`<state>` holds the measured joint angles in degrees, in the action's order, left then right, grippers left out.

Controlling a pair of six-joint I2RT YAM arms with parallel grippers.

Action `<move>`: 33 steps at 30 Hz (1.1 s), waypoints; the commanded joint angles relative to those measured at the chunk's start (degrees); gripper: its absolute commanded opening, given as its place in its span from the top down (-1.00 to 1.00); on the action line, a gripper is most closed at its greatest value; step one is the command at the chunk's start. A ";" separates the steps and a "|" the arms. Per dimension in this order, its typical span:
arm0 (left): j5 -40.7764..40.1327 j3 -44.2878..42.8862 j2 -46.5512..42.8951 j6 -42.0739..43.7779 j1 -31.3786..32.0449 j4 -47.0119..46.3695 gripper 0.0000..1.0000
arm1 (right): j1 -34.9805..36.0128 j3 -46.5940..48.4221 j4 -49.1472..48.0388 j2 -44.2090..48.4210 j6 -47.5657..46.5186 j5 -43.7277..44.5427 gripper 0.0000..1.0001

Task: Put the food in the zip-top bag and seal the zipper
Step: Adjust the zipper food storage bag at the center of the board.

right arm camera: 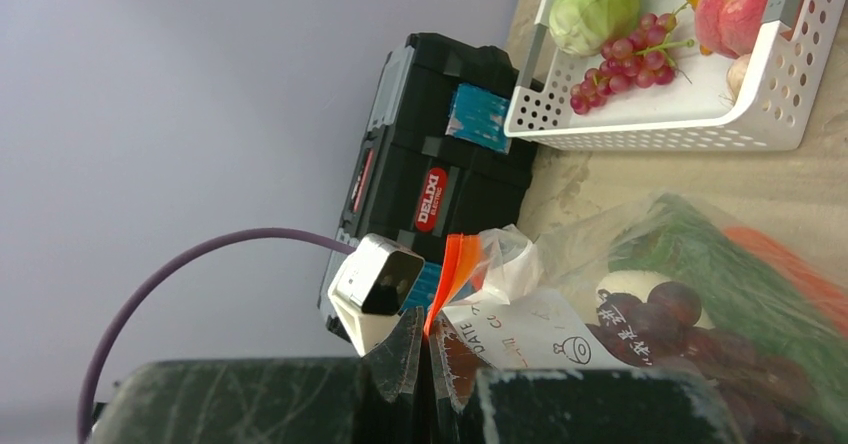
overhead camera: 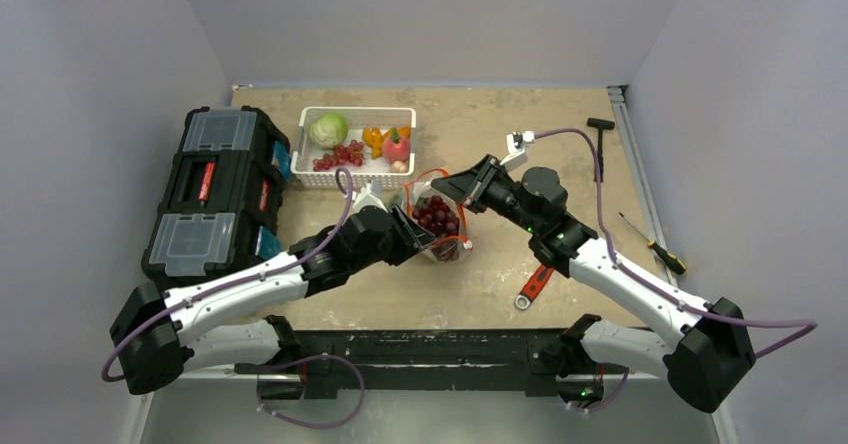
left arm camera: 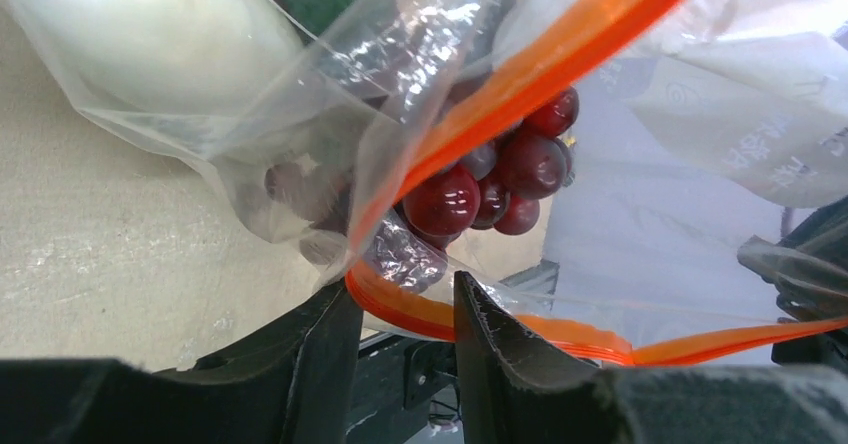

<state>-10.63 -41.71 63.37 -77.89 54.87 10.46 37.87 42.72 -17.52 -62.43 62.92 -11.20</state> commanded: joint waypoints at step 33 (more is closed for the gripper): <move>12.38 -4.39 1.41 10.37 -2.64 3.43 1.00 | 2.39 10.11 19.99 -9.75 -36.31 2.19 1.00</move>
<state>4.54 -47.81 66.54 -69.19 54.19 11.53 40.12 54.11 5.50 -66.92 27.42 -7.68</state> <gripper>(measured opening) 0.008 0.003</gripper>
